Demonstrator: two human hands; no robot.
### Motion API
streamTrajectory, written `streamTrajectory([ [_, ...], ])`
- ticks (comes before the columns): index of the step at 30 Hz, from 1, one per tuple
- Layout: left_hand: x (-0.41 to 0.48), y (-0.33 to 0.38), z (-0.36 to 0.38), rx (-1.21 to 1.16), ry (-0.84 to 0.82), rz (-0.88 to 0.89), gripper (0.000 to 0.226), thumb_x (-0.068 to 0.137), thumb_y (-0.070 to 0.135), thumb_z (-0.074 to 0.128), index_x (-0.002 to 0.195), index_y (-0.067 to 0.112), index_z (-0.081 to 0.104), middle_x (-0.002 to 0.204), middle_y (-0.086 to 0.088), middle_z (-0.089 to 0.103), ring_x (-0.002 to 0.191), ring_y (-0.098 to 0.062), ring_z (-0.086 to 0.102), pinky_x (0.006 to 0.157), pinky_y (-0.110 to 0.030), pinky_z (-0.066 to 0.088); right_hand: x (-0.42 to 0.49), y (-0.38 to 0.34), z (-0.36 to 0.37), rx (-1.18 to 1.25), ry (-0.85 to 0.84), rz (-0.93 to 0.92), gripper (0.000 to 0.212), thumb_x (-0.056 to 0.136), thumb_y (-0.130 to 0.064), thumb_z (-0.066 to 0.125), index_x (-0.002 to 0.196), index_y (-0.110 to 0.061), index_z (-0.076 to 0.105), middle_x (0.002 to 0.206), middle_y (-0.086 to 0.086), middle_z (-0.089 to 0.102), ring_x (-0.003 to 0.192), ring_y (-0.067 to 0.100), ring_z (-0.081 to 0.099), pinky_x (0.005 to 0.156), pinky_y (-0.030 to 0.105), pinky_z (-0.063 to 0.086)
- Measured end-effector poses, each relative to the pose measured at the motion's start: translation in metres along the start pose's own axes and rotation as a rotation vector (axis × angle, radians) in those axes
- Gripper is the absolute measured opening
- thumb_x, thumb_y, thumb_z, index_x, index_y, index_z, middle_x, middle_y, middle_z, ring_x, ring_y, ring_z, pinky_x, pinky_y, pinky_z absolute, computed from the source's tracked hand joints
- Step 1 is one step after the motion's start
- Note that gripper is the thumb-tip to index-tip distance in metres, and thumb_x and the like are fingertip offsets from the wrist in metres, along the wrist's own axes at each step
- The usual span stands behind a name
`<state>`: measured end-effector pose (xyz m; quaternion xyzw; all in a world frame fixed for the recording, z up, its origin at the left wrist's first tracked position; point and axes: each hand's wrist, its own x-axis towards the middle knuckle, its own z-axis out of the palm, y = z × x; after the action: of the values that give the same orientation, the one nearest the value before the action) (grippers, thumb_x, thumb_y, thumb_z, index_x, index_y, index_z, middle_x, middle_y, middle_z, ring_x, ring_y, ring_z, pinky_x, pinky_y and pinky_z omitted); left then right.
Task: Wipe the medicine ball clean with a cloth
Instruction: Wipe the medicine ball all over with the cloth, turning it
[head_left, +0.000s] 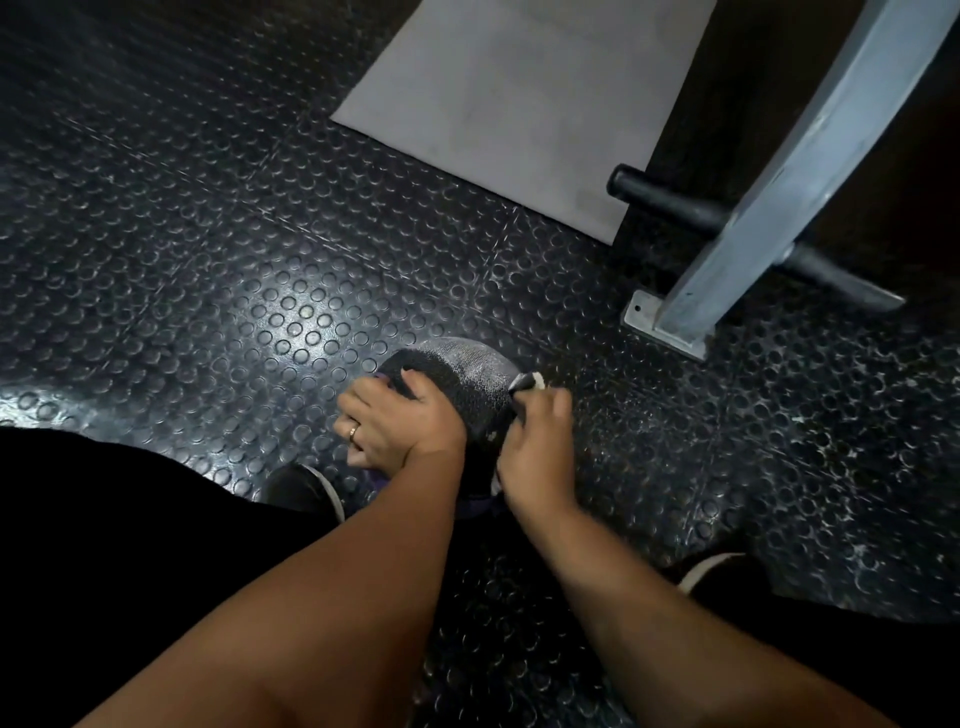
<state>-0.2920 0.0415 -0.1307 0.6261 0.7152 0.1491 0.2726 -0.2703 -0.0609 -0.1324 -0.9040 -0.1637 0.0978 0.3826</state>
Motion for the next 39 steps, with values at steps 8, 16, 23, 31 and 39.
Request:
streamTrajectory([
  [8,-0.001,-0.01,-0.003,0.016,-0.03,0.037,0.035,0.092,0.041,0.052,0.109,0.01,0.054,0.121,-0.014,0.049,0.119,-0.035,0.042,0.094,-0.05,0.033,-0.015,0.023,0.001,-0.058,0.051,-0.14,0.04,0.081,0.003,0.048,0.115,-0.008,0.066,0.119,0.007,0.058,0.108,0.023,0.051,0.097,0.031,0.041],
  [16,-0.002,-0.018,-0.007,-0.019,-0.017,0.077,0.044,0.085,0.045,0.044,0.106,0.008,0.054,0.118,-0.016,0.05,0.117,-0.037,0.043,0.094,-0.054,0.037,0.039,0.037,0.01,-0.108,-0.044,0.018,0.046,0.079,0.014,0.048,0.117,-0.003,0.066,0.121,0.013,0.063,0.111,0.03,0.056,0.101,0.033,0.042],
  [23,-0.002,-0.021,-0.007,-0.034,0.003,0.068,0.041,0.087,0.043,0.048,0.105,0.007,0.055,0.118,-0.016,0.051,0.118,-0.036,0.044,0.094,-0.051,0.035,0.07,0.036,0.003,-0.18,-0.303,0.189,0.05,0.083,0.012,0.042,0.122,-0.011,0.064,0.125,0.011,0.062,0.111,0.029,0.058,0.1,0.027,0.042],
  [31,-0.004,-0.017,-0.006,-0.004,-0.006,0.079,0.044,0.086,0.046,0.045,0.106,0.007,0.055,0.119,-0.017,0.051,0.115,-0.038,0.045,0.091,-0.051,0.036,-0.007,0.013,-0.013,-0.197,-0.154,-0.054,0.048,0.08,0.013,0.044,0.124,0.002,0.06,0.118,0.013,0.057,0.108,0.03,0.049,0.098,0.03,0.041],
  [39,-0.004,-0.023,-0.006,0.01,-0.04,0.108,0.038,0.092,0.042,0.051,0.108,0.007,0.055,0.122,-0.016,0.05,0.118,-0.037,0.043,0.094,-0.052,0.035,0.035,0.038,0.0,-0.324,-0.246,-0.034,0.05,0.083,0.012,0.043,0.128,-0.001,0.056,0.131,0.012,0.054,0.115,0.031,0.047,0.103,0.035,0.039],
])
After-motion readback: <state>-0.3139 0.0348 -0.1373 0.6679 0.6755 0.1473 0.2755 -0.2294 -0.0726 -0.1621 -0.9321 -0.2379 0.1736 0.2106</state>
